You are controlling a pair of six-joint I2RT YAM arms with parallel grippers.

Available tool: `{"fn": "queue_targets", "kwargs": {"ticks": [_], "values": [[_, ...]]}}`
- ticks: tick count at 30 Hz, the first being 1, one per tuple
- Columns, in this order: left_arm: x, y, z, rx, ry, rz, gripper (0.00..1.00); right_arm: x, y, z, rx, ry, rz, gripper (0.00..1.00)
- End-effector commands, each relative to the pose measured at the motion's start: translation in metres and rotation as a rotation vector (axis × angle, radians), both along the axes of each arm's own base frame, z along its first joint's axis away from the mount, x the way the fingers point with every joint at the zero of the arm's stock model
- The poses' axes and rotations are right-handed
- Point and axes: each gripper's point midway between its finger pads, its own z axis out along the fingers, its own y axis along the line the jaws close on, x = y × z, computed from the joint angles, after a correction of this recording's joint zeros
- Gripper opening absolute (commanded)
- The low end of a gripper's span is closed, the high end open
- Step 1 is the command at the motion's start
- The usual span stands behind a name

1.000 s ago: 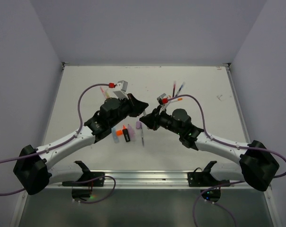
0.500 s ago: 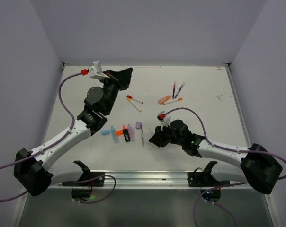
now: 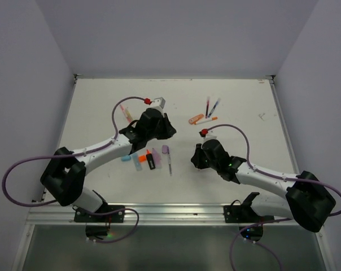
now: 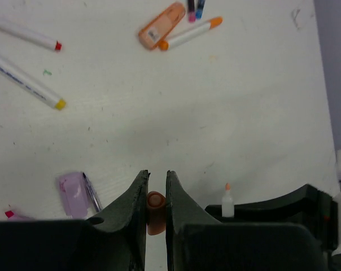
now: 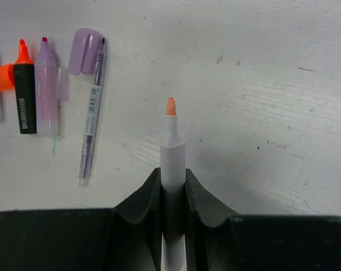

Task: Open the pen caps

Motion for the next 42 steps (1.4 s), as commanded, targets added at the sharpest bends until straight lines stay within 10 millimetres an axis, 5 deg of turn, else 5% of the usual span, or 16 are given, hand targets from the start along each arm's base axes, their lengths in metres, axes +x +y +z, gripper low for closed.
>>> {"fn": "queue_targets", "kwargs": {"ticks": [1,11,19,25,33,39,42], "values": [[-0.035,-0.011,-0.042,0.052,0.157,-0.098,0.05,0.016,-0.004,0.009,0.023,0.004,-0.108,0.0],[-0.064,-0.028,-0.114,0.19,0.292,-0.156,0.08,0.019,0.009,-0.012,0.054,0.103,-0.102,0.0],[-0.069,-0.019,-0.129,0.254,0.32,-0.129,0.23,0.02,0.025,-0.017,0.088,0.132,-0.056,0.0],[-0.067,-0.018,-0.111,0.228,0.28,-0.112,0.42,0.019,0.029,-0.025,0.085,0.154,-0.035,0.0],[-0.057,-0.01,-0.059,0.168,0.167,-0.056,0.74,0.022,0.035,-0.029,0.087,0.164,-0.028,0.09],[-0.049,0.017,-0.003,0.141,0.031,0.048,0.97,0.027,0.044,-0.029,0.104,0.178,-0.017,0.32],[-0.047,0.036,0.014,0.151,-0.011,0.097,1.0,0.028,0.049,-0.027,0.115,0.181,-0.011,0.44]]}}
